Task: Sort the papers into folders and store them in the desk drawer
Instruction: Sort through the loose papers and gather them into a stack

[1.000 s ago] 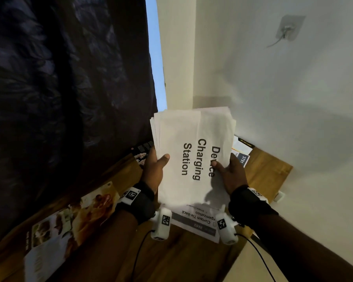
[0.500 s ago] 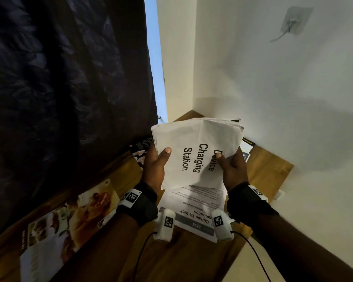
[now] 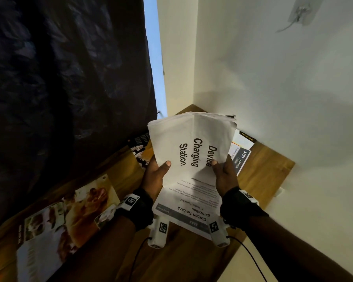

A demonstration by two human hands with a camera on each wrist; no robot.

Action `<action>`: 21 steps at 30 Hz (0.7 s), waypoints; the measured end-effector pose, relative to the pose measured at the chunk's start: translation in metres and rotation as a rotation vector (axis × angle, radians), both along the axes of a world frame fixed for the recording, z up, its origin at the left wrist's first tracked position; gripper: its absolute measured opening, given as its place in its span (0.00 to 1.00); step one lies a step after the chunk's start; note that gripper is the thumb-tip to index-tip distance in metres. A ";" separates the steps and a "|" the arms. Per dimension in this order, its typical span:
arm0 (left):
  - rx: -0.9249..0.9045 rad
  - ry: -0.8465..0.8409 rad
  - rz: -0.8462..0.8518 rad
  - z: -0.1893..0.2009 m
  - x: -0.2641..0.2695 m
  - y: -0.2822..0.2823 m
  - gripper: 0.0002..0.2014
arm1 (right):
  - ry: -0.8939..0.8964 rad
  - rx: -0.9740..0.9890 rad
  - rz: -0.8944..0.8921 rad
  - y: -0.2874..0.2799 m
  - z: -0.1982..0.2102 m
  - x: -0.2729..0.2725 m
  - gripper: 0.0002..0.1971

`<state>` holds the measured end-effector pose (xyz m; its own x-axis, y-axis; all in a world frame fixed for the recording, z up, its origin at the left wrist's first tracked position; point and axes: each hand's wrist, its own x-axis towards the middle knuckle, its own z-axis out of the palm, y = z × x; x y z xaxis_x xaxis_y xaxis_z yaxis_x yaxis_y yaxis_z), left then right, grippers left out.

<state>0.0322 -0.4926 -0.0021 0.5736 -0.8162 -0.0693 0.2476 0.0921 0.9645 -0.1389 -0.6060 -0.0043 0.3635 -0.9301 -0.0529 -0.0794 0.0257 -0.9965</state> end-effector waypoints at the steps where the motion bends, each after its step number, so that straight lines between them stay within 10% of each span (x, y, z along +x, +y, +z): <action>1: 0.011 -0.016 0.007 -0.002 0.000 -0.002 0.22 | 0.004 0.014 -0.013 0.000 -0.001 0.001 0.14; 11: 0.006 -0.178 -0.043 0.009 0.000 -0.034 0.23 | 0.171 -0.213 -0.059 -0.022 0.030 -0.034 0.09; 19: 0.572 -0.664 -0.091 -0.041 0.008 -0.052 0.08 | 0.276 -0.071 -0.280 -0.042 -0.012 -0.098 0.08; 21: 0.816 -0.886 -0.107 -0.071 0.018 -0.050 0.23 | 0.318 -0.028 -0.324 -0.047 -0.024 -0.115 0.11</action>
